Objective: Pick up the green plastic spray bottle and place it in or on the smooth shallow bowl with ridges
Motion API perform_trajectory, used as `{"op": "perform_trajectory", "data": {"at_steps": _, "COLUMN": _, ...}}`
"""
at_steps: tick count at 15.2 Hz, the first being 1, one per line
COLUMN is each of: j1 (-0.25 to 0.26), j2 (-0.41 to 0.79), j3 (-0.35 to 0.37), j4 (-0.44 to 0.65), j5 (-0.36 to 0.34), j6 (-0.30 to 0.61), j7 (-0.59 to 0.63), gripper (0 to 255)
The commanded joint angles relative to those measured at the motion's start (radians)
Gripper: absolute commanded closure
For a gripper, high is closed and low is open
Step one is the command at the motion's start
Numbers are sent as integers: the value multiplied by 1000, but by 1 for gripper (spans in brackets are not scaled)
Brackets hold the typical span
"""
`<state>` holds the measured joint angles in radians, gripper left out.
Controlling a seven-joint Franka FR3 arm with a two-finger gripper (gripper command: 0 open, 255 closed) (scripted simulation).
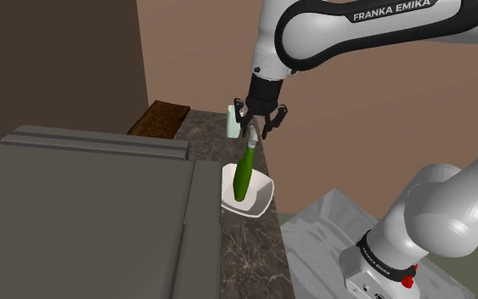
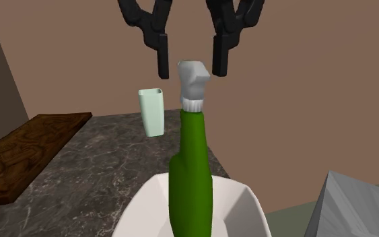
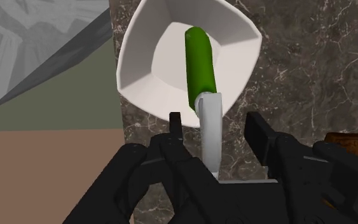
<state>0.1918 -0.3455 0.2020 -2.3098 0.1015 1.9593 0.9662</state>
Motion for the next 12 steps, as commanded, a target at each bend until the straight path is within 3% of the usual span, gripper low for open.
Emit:
{"op": "perform_trajectory", "data": {"at_steps": 1, "j1": 0, "j2": 0, "j3": 0, "j4": 0, "j5": 0, "j6": 0, "j7": 0, "gripper": 0}}
{"op": "perform_trajectory", "data": {"at_steps": 5, "j1": 0, "j2": 0, "j3": 0, "j4": 0, "j5": 0, "j6": 0, "j7": 0, "gripper": 0}}
{"op": "perform_trajectory", "data": {"at_steps": 9, "j1": -3, "j2": -18, "j3": -9, "j4": 112, "j5": -4, "j6": -130, "j7": 0, "gripper": 0}}
{"op": "perform_trajectory", "data": {"at_steps": 12, "j1": -3, "j2": -18, "j3": -9, "j4": 112, "j5": -4, "j6": -130, "j7": 0, "gripper": 0}}
